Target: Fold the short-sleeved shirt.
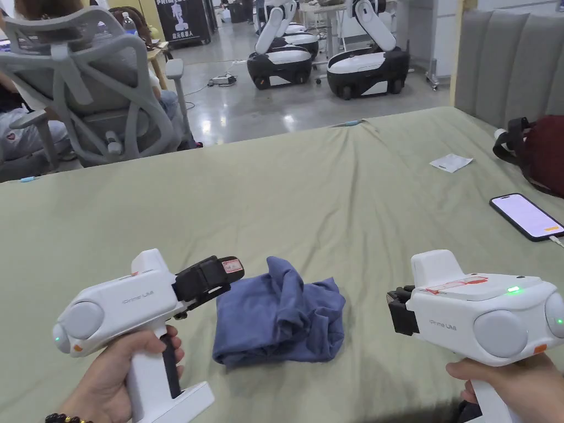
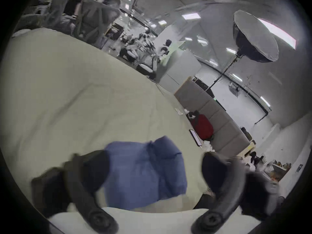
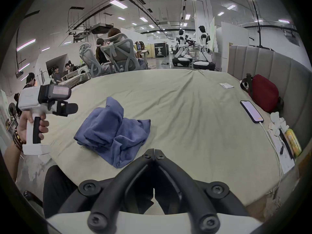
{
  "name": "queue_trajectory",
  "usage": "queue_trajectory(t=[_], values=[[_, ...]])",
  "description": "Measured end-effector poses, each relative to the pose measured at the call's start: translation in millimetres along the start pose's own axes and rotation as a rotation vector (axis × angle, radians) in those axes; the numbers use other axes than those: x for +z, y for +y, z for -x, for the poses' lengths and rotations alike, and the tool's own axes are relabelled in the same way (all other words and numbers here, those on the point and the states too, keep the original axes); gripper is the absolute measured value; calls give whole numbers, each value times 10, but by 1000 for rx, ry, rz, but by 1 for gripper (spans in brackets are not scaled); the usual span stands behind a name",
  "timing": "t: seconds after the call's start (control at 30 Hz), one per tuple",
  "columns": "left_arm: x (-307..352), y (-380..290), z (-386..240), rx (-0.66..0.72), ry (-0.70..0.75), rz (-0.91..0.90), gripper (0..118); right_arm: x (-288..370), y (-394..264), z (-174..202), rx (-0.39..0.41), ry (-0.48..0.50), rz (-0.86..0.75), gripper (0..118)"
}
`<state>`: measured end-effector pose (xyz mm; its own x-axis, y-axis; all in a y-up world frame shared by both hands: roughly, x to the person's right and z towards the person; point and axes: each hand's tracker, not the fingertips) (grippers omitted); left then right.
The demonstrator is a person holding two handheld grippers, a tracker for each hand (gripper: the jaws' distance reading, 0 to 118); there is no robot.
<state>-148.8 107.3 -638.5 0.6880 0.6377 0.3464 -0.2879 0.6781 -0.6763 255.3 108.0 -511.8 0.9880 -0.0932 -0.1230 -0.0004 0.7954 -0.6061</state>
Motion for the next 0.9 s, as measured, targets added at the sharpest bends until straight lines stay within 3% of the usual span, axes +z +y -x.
queue_trajectory(t=[0.03,0.07,0.13,0.27,0.4,0.67,0.9], values=[[63,-15,53,-4,-1,-1,31,-5,4,12,2,2,-1,0],[94,-49,81,-4,15,-3,0,-6,8,18,3,6,-2,0],[94,-130,60,-11,105,14,0,-8,15,27,3,13,-5,0],[-156,-120,160,78,27,79,0,6,16,26,-1,14,-9,0],[-631,-188,-206,-46,-40,130,0,50,-10,-66,-11,7,-3,0],[-1810,-581,-426,-16,9,294,0,346,-149,-429,-53,-59,-13,0],[-1527,-503,-540,-34,-21,273,0,130,19,-338,-46,-44,-16,0]])
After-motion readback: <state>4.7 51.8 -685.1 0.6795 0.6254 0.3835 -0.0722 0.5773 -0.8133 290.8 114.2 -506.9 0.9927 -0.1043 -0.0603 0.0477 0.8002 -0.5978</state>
